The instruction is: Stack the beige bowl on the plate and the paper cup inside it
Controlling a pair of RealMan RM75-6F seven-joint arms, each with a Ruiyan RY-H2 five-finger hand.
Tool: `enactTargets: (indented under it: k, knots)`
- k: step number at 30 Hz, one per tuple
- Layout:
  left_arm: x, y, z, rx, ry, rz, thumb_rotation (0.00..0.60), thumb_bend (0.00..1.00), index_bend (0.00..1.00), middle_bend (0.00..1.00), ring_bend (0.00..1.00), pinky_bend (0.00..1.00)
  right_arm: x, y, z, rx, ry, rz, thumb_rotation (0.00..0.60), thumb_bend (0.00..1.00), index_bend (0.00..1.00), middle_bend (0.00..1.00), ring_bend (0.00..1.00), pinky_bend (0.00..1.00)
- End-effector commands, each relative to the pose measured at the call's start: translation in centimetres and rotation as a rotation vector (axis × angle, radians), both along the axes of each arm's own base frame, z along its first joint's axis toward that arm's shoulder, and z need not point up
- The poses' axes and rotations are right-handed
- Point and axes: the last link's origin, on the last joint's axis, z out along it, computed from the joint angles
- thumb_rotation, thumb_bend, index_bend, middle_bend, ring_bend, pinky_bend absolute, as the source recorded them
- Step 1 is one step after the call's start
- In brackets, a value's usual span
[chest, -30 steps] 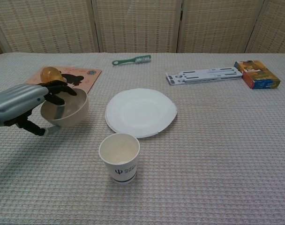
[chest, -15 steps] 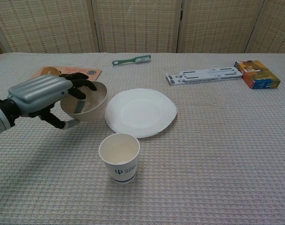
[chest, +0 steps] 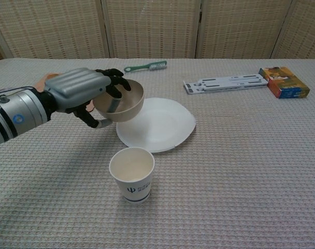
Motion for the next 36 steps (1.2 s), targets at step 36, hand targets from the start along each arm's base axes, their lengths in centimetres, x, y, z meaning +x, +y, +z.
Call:
enactTargets:
  k: [36]
  knots:
    - [4.9,2.2,-6.8,-0.062,0.11,-0.056,0.6,0.36,0.67,0.22,0.0,0.16,-1.7,0.5,2.8,-0.007,-0.138,-0.005,0.6,0.23,0.0,0.0,0.0,0.0]
